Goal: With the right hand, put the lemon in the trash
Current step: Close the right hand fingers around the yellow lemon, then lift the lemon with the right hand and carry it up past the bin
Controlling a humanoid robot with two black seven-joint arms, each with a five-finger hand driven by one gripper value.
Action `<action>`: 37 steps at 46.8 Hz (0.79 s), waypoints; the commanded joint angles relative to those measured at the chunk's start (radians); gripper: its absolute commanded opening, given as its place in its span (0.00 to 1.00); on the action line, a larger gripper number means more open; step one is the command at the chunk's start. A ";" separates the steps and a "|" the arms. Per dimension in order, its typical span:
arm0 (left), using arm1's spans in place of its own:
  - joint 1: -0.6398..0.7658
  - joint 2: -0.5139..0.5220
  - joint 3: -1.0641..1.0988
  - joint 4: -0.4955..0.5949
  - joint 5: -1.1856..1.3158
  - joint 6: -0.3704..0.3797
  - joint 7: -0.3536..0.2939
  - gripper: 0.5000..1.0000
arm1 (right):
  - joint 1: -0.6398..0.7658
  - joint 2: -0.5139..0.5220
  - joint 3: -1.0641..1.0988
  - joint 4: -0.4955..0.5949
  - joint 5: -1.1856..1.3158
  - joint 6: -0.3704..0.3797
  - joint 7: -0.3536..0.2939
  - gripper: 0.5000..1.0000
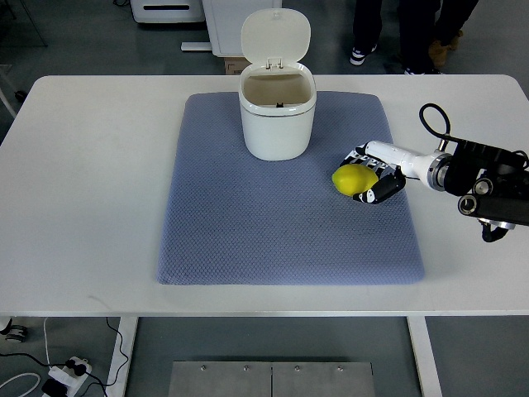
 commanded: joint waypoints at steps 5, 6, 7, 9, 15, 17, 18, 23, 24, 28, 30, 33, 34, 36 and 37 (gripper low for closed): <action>0.000 0.000 0.000 -0.001 -0.001 0.000 0.000 1.00 | 0.004 -0.010 0.000 0.001 -0.001 0.008 0.001 0.00; 0.000 0.000 0.000 -0.001 0.001 0.000 0.000 1.00 | 0.004 -0.010 0.000 0.001 -0.001 0.009 0.001 0.00; 0.000 0.000 0.000 0.000 0.001 0.000 0.000 1.00 | 0.004 -0.013 0.000 0.001 0.001 0.009 0.001 0.00; 0.000 0.000 0.000 0.000 0.001 0.000 0.000 1.00 | 0.004 -0.016 0.000 0.001 0.002 0.009 0.002 0.00; 0.000 0.000 0.000 -0.001 0.001 0.000 0.000 1.00 | 0.005 -0.063 0.002 0.002 0.008 0.017 0.025 0.00; 0.000 0.000 0.000 0.000 -0.001 0.000 0.000 1.00 | 0.005 -0.080 0.002 0.002 0.008 0.023 0.036 0.00; 0.000 0.000 0.000 -0.001 0.001 0.000 0.000 1.00 | 0.007 -0.088 0.003 0.002 0.008 0.029 0.040 0.00; 0.000 0.000 0.000 0.000 0.001 0.000 0.000 1.00 | 0.013 -0.145 0.008 0.010 0.010 0.057 0.062 0.00; 0.000 0.000 0.000 0.000 -0.001 0.000 0.000 1.00 | 0.014 -0.157 0.009 0.012 0.010 0.063 0.067 0.00; 0.000 0.000 0.000 0.000 -0.001 0.000 0.000 1.00 | 0.028 -0.206 0.015 0.015 0.010 0.092 0.085 0.00; 0.000 0.000 0.000 -0.001 0.001 0.000 0.000 1.00 | 0.042 -0.232 0.017 0.015 0.010 0.110 0.094 0.00; 0.000 0.000 0.000 0.000 0.001 0.000 0.000 1.00 | 0.068 -0.270 0.025 0.015 0.010 0.144 0.103 0.00; 0.000 0.000 0.000 -0.001 0.001 0.000 0.001 1.00 | 0.077 -0.283 0.032 0.015 0.010 0.156 0.103 0.00; 0.000 0.000 0.000 0.000 -0.001 0.000 0.000 1.00 | 0.090 -0.307 0.054 0.015 0.010 0.184 0.105 0.00; 0.000 0.000 0.000 0.000 0.001 0.000 0.000 1.00 | 0.094 -0.320 0.067 0.015 0.011 0.199 0.105 0.00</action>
